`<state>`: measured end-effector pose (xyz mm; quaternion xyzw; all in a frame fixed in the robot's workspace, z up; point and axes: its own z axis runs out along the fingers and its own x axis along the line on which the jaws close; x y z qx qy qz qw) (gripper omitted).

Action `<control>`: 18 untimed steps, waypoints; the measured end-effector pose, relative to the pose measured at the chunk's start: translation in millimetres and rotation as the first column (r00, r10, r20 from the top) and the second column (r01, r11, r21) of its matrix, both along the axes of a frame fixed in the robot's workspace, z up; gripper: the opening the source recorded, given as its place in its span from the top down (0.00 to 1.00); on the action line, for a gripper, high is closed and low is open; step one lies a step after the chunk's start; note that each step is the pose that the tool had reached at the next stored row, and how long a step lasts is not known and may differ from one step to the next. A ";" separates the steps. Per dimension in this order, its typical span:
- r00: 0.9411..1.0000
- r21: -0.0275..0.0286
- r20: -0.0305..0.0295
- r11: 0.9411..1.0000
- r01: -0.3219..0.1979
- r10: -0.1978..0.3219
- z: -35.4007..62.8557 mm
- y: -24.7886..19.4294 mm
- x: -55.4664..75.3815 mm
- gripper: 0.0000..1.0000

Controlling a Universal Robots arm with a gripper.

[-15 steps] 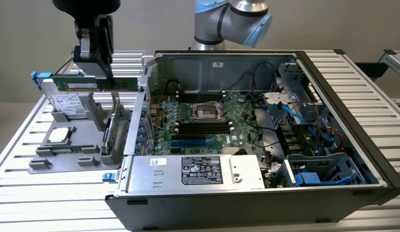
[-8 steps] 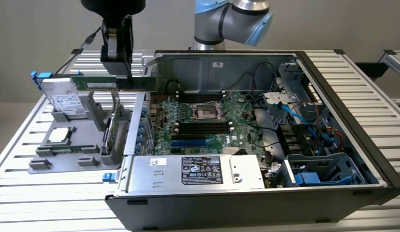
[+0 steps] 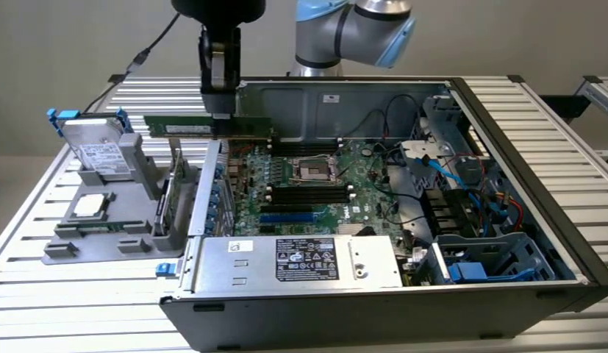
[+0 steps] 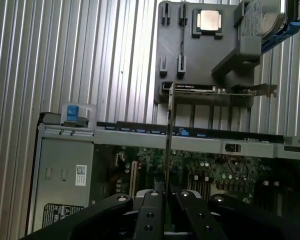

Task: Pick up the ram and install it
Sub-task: 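Pick up the ram and move it above insertion slot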

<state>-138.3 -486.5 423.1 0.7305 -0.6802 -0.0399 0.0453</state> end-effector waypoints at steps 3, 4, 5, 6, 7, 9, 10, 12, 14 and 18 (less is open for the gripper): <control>1.000 -0.001 0.000 1.000 0.000 0.000 -1.2 0.0 13.7 0.86; 1.000 -0.002 0.000 1.000 0.000 0.000 -2.1 0.0 18.3 0.86; 1.000 -0.003 0.000 1.000 0.000 0.000 -3.4 0.1 22.8 0.86; 1.000 -0.004 0.000 1.000 0.000 0.000 -4.9 0.2 27.2 0.86; 1.000 -0.005 0.000 1.000 0.000 0.000 -6.3 0.4 31.7 0.86; 1.000 -0.007 0.000 1.000 0.000 0.000 -9.4 0.9 40.7 0.86; 1.000 -0.008 0.000 1.000 0.000 0.000 -11.0 1.2 45.2 0.86; 1.000 -0.009 0.000 1.000 0.000 0.000 -14.7 2.2 54.5 0.86; 1.000 -0.009 0.000 1.000 0.000 0.000 -18.4 4.0 63.6 0.86; 1.000 -0.009 0.000 1.000 0.000 0.000 -25.7 12.7 81.7 0.86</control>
